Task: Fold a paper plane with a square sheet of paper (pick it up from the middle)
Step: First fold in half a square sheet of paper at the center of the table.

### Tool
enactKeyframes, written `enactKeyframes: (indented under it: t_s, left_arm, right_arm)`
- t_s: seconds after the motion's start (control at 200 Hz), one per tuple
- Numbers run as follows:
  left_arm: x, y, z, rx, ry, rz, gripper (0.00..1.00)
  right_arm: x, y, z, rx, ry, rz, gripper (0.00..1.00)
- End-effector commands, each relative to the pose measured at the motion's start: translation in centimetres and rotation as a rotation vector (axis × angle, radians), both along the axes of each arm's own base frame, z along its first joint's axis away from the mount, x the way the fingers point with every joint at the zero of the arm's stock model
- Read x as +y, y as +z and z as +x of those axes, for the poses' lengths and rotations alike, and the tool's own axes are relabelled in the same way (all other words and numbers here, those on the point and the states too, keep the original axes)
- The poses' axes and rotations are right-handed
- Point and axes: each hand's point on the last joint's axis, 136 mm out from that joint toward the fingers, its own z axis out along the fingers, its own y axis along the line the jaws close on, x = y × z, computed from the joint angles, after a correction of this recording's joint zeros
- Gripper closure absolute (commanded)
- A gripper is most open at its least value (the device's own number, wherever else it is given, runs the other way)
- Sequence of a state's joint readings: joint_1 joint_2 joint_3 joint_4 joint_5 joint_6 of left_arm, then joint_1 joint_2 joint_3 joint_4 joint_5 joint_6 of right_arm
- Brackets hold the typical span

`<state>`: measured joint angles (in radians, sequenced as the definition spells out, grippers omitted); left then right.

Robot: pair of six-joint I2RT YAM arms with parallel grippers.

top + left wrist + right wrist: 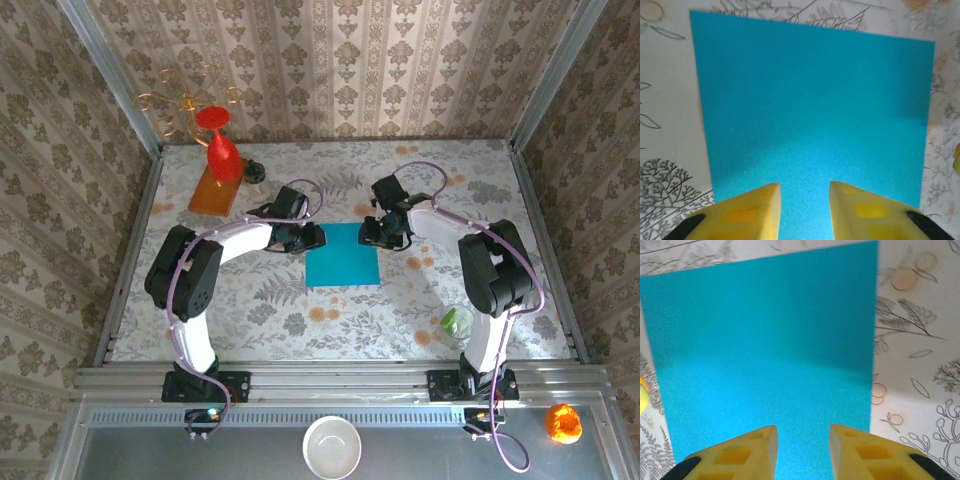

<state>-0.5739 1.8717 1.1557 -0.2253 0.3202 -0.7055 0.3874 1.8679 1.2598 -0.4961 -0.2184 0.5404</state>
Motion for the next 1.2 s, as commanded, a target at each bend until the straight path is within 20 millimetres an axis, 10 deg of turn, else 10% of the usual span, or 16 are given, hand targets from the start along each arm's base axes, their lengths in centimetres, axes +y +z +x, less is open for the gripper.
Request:
enactKeyframes:
  t_s: [0.0,0.94,1.195]
  left_arm:
    - [-0.6,-0.3,-0.4,0.067,-0.003,-0.021,0.74]
    - [1.1,-5.2,-2.3,0.175,0.093,0.006,0.84]
    - [0.9,-4.0,-1.5,0.115,0.174,-0.109,0.66]
  right_arm:
    - [0.3,-1.1,-0.2,0.056,-0.047,0.036,0.68]
    - [1.7,-5.3,-0.7,0.178,-0.029,0.113,0.75]
    - [3.0,-5.3,-0.3,0.184,-0.025,0.191,0.75]
